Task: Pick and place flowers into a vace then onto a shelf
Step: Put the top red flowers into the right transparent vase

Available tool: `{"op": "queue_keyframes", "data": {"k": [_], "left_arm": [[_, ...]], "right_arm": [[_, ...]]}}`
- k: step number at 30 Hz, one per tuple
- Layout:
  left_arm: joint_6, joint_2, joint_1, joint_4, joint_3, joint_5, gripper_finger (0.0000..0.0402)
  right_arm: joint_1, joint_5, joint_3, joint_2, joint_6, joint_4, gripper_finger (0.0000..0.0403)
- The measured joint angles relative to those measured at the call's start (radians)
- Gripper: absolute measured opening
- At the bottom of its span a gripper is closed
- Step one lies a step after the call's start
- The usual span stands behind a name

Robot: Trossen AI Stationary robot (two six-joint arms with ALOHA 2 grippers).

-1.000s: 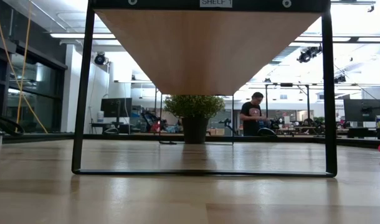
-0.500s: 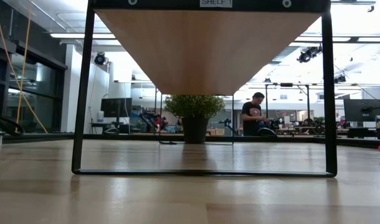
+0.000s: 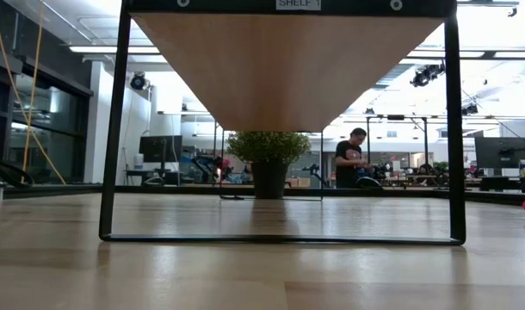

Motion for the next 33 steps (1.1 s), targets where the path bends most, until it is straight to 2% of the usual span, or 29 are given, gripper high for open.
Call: {"op": "queue_keyframes", "data": {"k": [15,27,33], "left_arm": [[0.000,0.000,0.000,-0.001,0.000,0.000,0.0216],[0.000,0.000,0.000,-0.002,0.000,0.000,0.0216],[0.004,0.000,0.000,-0.002,0.000,0.000,0.0216]], "right_arm": [[-0.036,-0.103,0.000,0.000,0.071,-0.034,0.0010],[-0.047,-0.124,0.000,0.000,0.094,-0.038,0.0012],[-0.047,-0.172,0.000,0.000,0.124,-0.039,0.0012]]}}
